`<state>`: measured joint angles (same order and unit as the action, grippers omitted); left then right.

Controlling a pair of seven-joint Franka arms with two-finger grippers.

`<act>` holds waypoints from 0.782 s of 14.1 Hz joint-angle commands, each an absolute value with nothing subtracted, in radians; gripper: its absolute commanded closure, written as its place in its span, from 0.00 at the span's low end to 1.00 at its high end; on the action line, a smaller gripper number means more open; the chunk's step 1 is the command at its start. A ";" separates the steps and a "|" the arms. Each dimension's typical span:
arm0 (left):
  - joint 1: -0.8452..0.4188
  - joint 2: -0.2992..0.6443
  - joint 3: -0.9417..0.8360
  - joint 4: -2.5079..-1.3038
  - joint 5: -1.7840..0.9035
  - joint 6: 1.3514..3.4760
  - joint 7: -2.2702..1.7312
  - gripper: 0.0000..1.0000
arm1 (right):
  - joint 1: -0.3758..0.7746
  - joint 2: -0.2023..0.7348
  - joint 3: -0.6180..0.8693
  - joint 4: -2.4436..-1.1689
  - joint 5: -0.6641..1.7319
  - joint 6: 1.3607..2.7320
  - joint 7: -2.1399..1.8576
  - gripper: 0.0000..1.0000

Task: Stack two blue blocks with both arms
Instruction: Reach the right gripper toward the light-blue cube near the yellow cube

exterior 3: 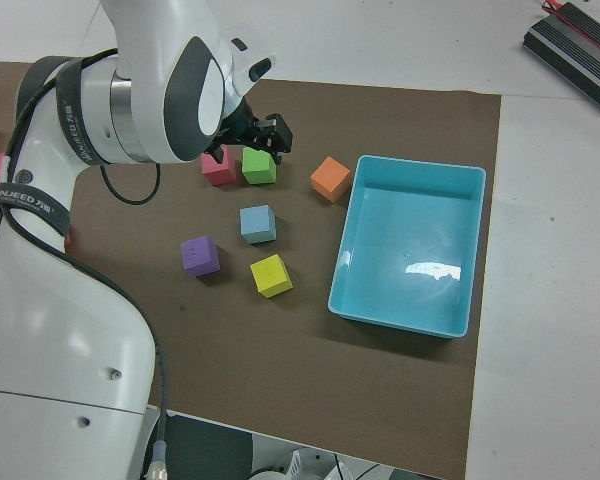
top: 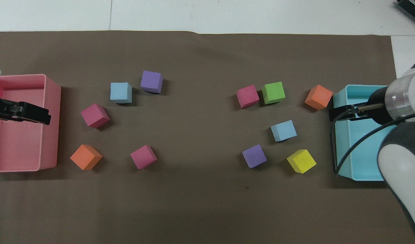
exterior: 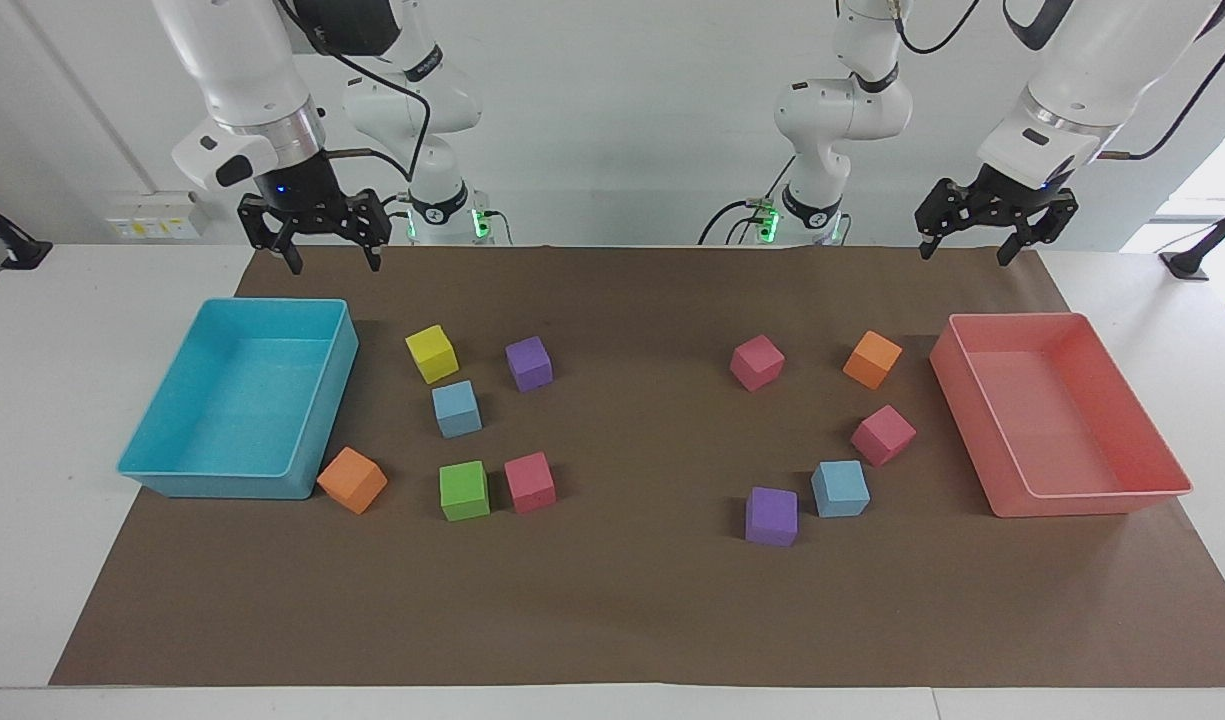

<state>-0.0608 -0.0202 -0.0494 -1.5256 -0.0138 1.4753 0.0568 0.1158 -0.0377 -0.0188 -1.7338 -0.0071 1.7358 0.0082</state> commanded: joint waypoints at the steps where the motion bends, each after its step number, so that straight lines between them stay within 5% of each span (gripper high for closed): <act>1: -0.054 -0.031 -0.054 -1.525 -0.021 1.459 0.072 0.00 | 0.136 0.043 -0.018 -1.761 0.015 1.842 -0.061 0.00; 4: -0.054 -0.031 -0.052 -1.525 -0.021 1.460 0.072 0.00 | 0.152 0.135 -0.014 -1.773 0.040 1.937 -0.150 0.00; 11: -0.055 -0.031 -0.054 -1.525 -0.021 1.462 0.072 0.00 | 0.204 0.140 -0.014 -2.034 0.046 2.215 -0.301 0.00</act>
